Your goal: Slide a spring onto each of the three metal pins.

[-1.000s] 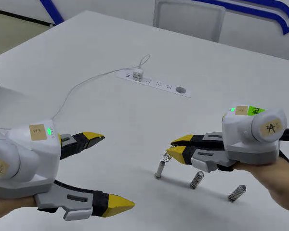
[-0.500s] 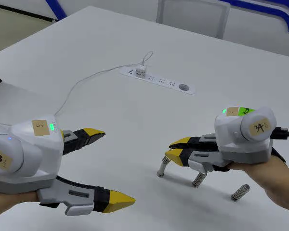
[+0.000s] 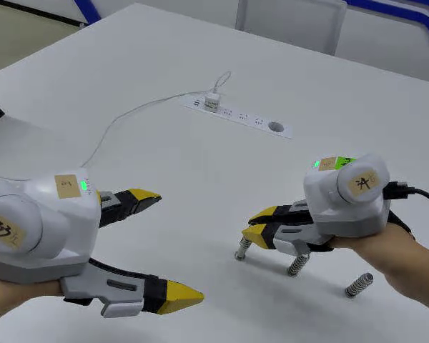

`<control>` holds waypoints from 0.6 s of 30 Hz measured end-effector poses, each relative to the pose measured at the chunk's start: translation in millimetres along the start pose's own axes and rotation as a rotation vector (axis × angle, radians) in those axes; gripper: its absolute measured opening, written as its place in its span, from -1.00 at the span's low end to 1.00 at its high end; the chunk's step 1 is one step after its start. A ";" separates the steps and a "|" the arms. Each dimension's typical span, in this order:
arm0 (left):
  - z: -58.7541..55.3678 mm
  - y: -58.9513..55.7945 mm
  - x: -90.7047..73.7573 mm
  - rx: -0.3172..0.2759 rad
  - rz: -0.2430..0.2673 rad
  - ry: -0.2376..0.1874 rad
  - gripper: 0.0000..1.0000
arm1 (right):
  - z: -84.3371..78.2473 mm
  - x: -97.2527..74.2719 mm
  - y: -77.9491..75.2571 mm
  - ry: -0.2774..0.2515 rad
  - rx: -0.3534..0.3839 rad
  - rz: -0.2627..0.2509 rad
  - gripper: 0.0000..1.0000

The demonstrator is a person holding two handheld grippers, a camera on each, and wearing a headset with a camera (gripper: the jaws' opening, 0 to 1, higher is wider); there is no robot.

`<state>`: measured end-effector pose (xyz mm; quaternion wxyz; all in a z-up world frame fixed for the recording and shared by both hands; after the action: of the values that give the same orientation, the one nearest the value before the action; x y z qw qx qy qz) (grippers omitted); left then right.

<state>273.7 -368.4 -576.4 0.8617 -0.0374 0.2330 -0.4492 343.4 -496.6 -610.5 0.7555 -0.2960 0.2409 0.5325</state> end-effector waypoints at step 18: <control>4.0 -1.7 2.0 -0.018 -0.014 -0.029 0.80 | -12.8 14.7 6.3 0.075 -0.019 0.022 -0.78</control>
<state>275.1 -371.5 -573.0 0.8616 -0.0533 0.2242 -0.4523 341.5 -494.3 -630.7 0.7372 -0.3202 0.2675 0.5315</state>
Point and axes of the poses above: the centre of the closed fingertips' face, and the gripper's own axes: x roughly forward along the fingers, y roughly to its left, z roughly out of its top, the point moved 4 cm from there along -x, roughly backward along the fingers, and after that the axes turned 15 degrees about -x, right-handed, at the moved point
